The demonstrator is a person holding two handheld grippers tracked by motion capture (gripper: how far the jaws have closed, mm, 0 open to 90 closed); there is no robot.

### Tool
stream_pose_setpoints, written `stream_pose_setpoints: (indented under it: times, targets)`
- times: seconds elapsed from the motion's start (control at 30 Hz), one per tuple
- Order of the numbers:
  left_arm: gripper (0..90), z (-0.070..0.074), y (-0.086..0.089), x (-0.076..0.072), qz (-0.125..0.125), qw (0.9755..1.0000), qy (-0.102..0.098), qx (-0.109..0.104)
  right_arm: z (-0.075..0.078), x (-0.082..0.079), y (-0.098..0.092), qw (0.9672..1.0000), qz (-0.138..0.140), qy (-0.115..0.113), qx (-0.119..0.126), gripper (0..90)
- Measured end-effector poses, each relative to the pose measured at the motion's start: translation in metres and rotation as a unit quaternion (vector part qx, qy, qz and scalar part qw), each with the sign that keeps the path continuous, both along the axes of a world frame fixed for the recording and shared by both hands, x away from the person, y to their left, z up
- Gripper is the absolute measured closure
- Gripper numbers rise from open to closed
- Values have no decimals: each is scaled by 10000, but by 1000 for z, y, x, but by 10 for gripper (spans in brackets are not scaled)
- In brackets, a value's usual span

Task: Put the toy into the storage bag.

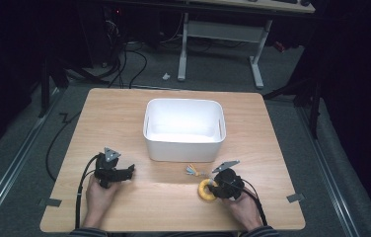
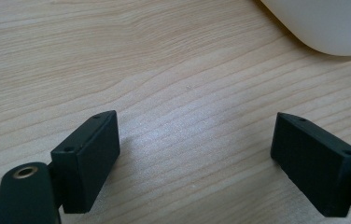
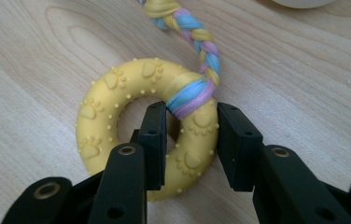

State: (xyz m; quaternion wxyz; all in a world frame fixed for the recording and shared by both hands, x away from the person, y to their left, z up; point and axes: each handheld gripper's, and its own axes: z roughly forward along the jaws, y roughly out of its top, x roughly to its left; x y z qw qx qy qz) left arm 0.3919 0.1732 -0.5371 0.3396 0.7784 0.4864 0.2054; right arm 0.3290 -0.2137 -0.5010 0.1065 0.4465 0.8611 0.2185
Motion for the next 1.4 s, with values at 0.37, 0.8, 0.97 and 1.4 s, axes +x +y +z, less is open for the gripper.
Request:
stream_pose_setpoints:
  times: [0.37,0.8,0.97,1.4]
  targets:
    - [159,0,0,0,1,10000,1,-1,11,-9,-10,9992,-6,-289,273,662]
    - [159,0,0,0,-1,10000,0,1,29,-25,-44,9978,-358,-513,209,662]
    - [159,0,0,0,0,10000,1,1,32,-29,-55,9967,-538,-565,237,662]
    - [159,0,0,0,0,10000,1,-1,41,-29,-73,9943,-818,-630,270,662]
